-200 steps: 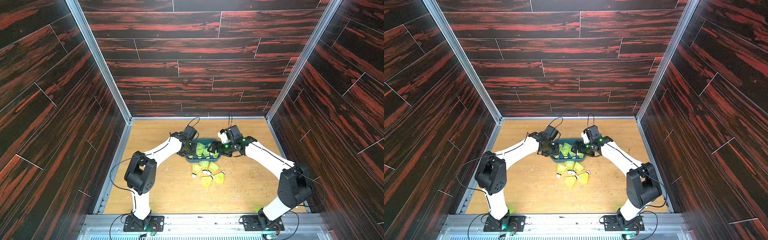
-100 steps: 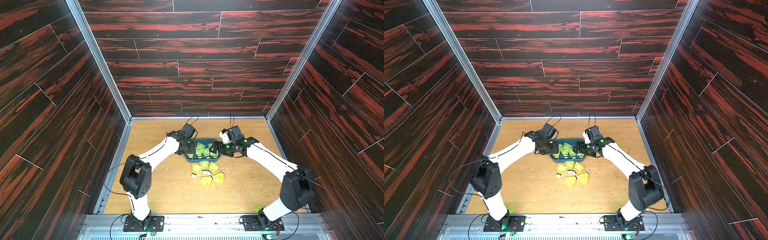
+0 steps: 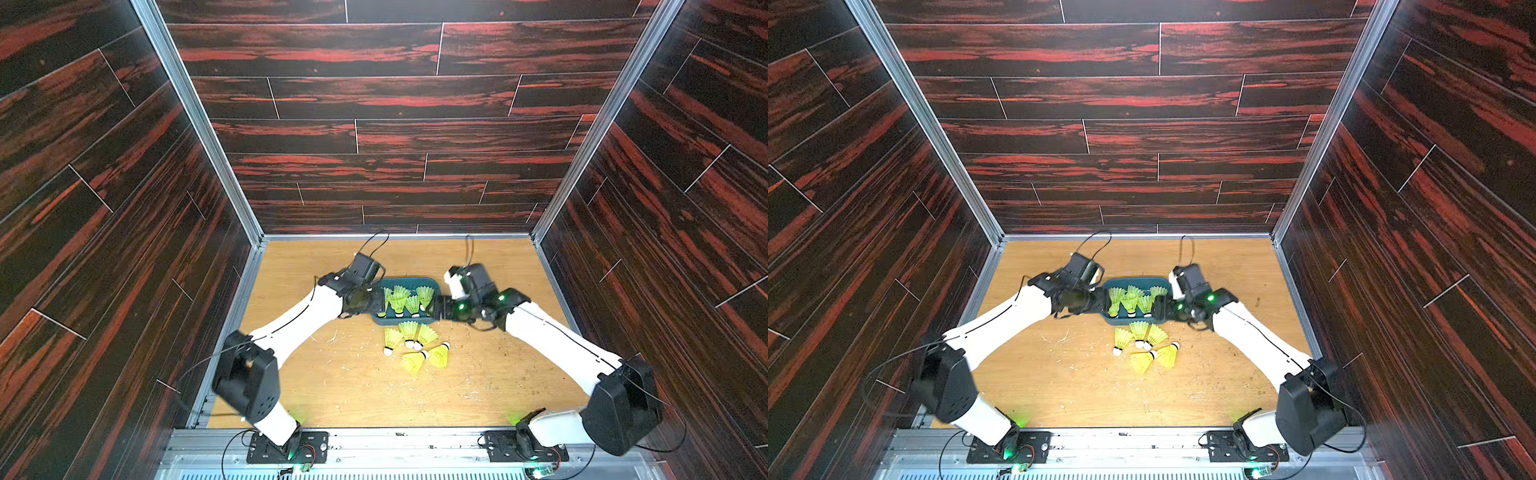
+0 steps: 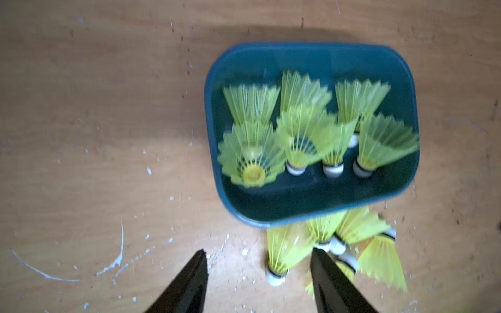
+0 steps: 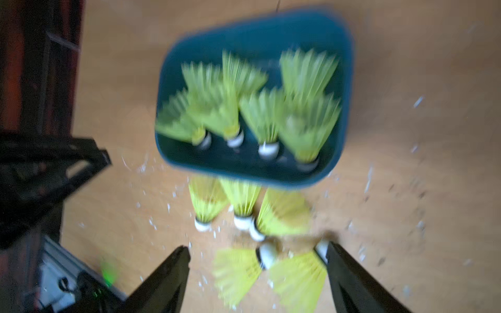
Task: Put the shuttlecocks into the storage box
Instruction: Pick up the shuttlecock at the center of the board.
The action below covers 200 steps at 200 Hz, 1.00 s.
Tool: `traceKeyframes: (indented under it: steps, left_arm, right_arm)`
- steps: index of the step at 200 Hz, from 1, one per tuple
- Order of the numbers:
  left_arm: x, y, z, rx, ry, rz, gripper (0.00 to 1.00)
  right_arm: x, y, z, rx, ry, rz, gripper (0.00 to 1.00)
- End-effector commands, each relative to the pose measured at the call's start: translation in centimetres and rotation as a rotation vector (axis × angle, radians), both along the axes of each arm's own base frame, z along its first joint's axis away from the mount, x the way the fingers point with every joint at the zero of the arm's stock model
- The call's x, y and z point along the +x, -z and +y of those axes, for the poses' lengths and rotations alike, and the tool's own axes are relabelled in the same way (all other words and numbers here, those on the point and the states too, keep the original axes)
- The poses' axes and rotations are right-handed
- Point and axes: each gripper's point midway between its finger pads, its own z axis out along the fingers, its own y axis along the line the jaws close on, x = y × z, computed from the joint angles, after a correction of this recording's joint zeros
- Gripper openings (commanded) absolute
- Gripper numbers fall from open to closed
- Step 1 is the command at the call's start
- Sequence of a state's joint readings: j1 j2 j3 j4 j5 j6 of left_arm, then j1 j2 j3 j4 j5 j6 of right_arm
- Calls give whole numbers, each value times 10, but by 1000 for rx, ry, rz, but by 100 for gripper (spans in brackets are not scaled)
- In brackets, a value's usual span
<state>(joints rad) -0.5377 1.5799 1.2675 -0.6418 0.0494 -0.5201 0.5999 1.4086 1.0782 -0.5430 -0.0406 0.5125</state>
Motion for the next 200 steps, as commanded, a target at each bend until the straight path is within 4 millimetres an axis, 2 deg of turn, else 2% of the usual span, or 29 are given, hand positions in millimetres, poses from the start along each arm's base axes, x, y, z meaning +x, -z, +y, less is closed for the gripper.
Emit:
traceKeyframes:
  steps: [1, 21, 47, 51, 64, 100, 145, 178, 200]
  left_arm:
    - [-16, -10, 3, -58, 20, -25, 68]
    - [-32, -9, 10, -81, 5, -22, 76]
    - [-57, 0, 22, -113, -27, 3, 76]
    - [-55, -4, 20, -137, -31, -23, 76]
    - [-66, 1, 25, -158, -46, -18, 76]
    - [-91, 10, 32, -209, -54, -5, 76]
    - [-110, 15, 28, -284, -20, 15, 76]
    - [-110, 15, 23, -343, -29, 3, 76]
    - [-110, 17, 26, -340, -52, 9, 76]
  right_arm:
    - [-20, 3, 11, -15, -2, 21, 81]
    - [-37, 8, 32, -12, -34, 36, 80]
    - [-59, 21, 59, -23, -64, 73, 76]
    - [-61, 22, 64, -21, -69, 74, 76]
    - [-72, 28, 78, -24, -70, 91, 74]
    - [-87, 45, 100, -40, -21, 128, 65]
    - [-84, 67, 108, -88, 81, 160, 58]
    - [-73, 73, 117, -96, 132, 150, 57]
    - [-68, 84, 119, -121, 168, 167, 53]
